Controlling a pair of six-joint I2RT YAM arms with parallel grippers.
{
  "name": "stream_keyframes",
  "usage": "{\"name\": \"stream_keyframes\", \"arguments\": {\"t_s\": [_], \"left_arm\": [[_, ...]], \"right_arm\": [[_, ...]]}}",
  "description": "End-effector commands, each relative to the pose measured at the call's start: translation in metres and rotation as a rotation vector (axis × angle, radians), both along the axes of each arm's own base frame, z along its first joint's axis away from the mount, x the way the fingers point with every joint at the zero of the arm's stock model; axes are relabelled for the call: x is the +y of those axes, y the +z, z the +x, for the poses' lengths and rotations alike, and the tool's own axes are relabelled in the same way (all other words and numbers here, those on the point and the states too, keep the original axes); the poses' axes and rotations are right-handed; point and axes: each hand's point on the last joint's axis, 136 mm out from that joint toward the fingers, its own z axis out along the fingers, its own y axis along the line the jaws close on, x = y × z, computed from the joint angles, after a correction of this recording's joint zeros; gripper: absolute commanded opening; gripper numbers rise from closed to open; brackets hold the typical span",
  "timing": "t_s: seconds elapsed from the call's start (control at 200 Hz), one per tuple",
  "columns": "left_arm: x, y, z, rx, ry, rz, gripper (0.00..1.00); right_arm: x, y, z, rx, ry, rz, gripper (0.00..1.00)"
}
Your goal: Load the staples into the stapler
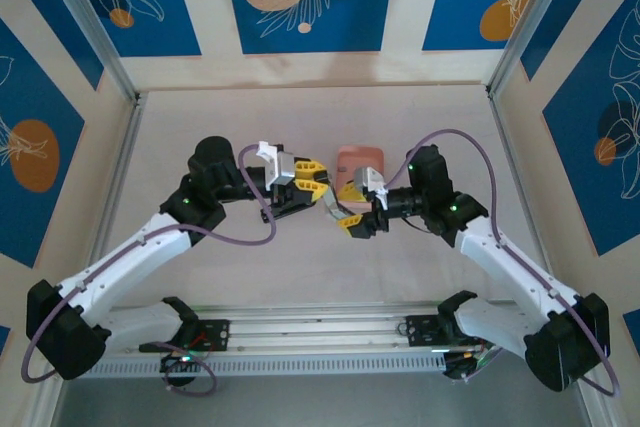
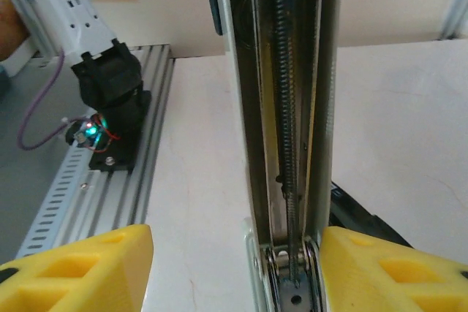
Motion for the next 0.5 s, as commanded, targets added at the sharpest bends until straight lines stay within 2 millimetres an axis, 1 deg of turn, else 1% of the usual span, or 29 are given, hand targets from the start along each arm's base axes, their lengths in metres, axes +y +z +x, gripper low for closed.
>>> {"name": "stream_keyframes", "arguments": {"t_s": [0.0,0.205,0.3,0.495], "left_arm": [[0.001,0.033,-0.007,-0.097,-0.039,-0.091,0.03],[-0.002,0.040,-0.012,-0.088,-0.080,-0.123,0.04],[-0.003,0.040,-0.010,-0.085,-0.073,-0.126,0.03],[-0.004,0.031,-0.007,-0.082,-0.062,-0.095,0.03]], "right_arm": [[0.005,0.012,-0.017,0.003,0.126,0.047,0.59],[0.008,0.007,-0.004,-0.002,0.102,0.037,0.59],[0.007,0.007,0.000,0.017,0.085,0.040,0.59],[-0.007,0.010,0.007,0.052,0.016,0.050,0.59]]}}
